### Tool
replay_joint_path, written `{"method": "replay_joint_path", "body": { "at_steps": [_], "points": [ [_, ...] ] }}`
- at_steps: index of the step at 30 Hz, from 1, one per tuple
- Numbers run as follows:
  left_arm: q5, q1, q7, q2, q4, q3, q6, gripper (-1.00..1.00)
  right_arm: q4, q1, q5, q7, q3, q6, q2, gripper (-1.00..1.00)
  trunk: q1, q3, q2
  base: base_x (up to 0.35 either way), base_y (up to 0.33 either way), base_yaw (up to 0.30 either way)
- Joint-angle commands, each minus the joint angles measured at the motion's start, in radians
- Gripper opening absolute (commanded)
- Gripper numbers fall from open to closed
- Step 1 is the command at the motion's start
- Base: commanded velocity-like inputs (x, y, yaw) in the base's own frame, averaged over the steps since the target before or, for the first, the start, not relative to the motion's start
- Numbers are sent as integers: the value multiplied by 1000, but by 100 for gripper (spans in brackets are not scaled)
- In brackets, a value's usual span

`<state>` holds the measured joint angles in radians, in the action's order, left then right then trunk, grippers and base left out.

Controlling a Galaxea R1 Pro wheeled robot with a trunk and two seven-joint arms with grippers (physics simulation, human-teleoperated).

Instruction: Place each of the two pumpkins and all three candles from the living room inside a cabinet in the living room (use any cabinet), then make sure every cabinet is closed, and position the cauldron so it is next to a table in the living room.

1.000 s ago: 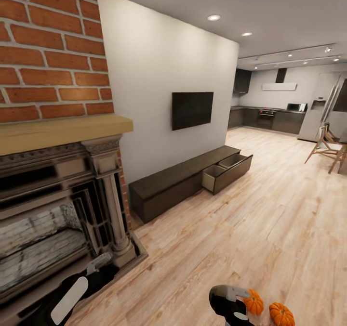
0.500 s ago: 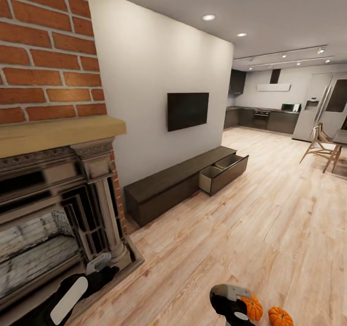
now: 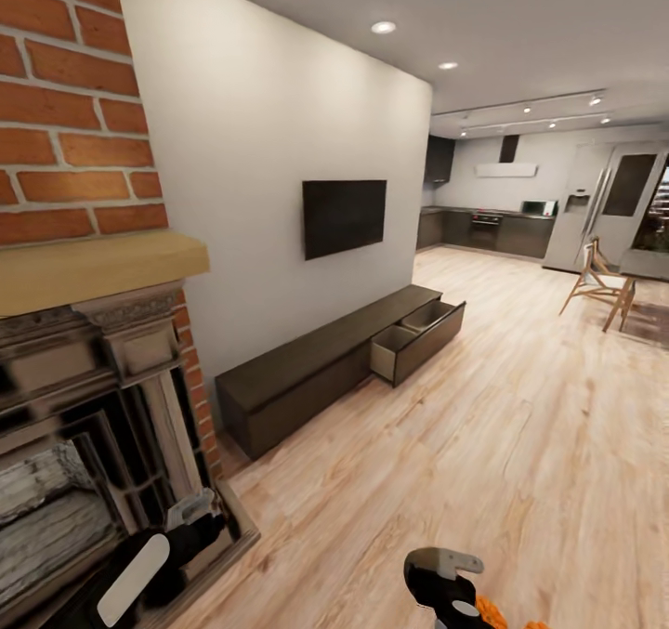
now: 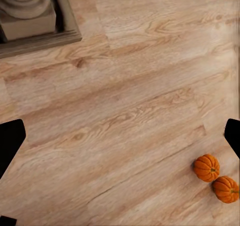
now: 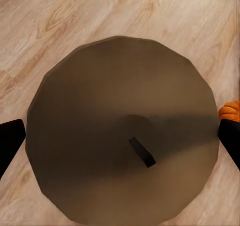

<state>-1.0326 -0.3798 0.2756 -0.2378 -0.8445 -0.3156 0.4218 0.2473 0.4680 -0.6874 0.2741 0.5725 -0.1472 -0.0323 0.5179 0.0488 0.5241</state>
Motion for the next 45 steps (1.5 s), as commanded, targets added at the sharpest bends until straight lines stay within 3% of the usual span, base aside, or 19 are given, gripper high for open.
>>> {"method": "replay_joint_path", "body": {
  "at_steps": [1, 25, 45],
  "points": [
    [-11, -1, 10, -1, -2, -4, 0, 100, 0, 1, -9, 4, 8, -5, 0, -100, 1, 1, 2, 333, 13, -253],
    [-7, -1, 10, -1, 7, -5, 0, 100, -2, 1, -9, 4, 7, -5, 2, -100, 1, -11, 2, 311, 166, -256],
    [-6, -1, 10, -2, 9, -5, 0, 100, -1, 1, -9, 5, 8, -5, 2, -100, 1, -20, 2, 300, 13, -224]
  ]
}}
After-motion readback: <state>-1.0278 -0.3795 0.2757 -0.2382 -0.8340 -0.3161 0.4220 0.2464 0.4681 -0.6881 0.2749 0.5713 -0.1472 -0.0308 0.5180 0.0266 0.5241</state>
